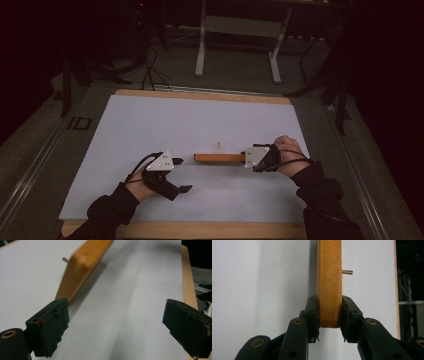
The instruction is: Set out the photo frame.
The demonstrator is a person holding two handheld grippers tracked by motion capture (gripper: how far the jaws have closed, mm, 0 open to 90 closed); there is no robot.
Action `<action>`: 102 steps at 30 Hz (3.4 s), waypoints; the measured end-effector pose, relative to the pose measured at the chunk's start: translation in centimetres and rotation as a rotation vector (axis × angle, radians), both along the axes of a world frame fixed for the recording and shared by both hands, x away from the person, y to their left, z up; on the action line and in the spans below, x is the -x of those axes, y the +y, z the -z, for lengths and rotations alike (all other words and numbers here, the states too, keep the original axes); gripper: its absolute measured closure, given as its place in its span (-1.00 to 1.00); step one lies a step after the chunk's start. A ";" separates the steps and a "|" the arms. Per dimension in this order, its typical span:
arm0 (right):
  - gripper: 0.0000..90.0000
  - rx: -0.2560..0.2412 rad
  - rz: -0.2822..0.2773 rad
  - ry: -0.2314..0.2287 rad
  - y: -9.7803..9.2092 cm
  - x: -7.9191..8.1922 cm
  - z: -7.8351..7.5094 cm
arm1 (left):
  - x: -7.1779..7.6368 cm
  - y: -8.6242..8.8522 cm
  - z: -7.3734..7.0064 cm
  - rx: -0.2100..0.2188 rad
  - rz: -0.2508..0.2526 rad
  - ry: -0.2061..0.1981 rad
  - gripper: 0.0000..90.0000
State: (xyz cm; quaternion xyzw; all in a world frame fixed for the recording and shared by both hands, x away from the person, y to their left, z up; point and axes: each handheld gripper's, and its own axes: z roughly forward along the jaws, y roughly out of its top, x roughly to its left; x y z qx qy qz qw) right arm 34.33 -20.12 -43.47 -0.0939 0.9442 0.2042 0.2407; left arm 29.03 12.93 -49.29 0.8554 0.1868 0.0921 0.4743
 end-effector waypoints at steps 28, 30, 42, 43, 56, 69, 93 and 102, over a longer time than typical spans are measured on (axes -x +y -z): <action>0.48 -0.027 0.125 0.249 0.8 -7.5 -1.9 | -0.1 0.2 0.8 0.021 -0.019 -0.007 -0.84; 0.48 -0.032 0.136 0.258 0.9 -7.8 -1.9 | -0.1 0.2 0.9 0.020 -0.020 -0.006 -0.84; 0.44 -0.063 0.172 0.280 1.0 -9.6 -1.8 | -0.3 0.4 1.2 0.026 -0.034 -0.004 -0.84; 0.44 -0.063 0.176 0.282 1.0 -9.8 -1.7 | -0.3 0.4 1.2 0.027 -0.034 -0.004 -0.84; 0.35 -0.047 0.204 0.313 1.4 -11.7 -1.5 | -0.4 0.4 1.5 0.024 -0.032 0.000 -0.83; 0.17 -0.042 0.243 0.317 1.8 -13.0 -0.6 | -0.3 0.4 1.7 0.029 -0.026 0.007 -0.83; -0.40 -0.205 0.326 0.278 1.4 -10.3 -3.2 | -0.3 0.3 1.6 0.023 -0.023 0.007 -0.84; -0.62 -0.324 0.325 0.337 1.1 -8.5 -3.5 | -0.2 0.3 1.6 0.022 -0.021 0.009 -0.84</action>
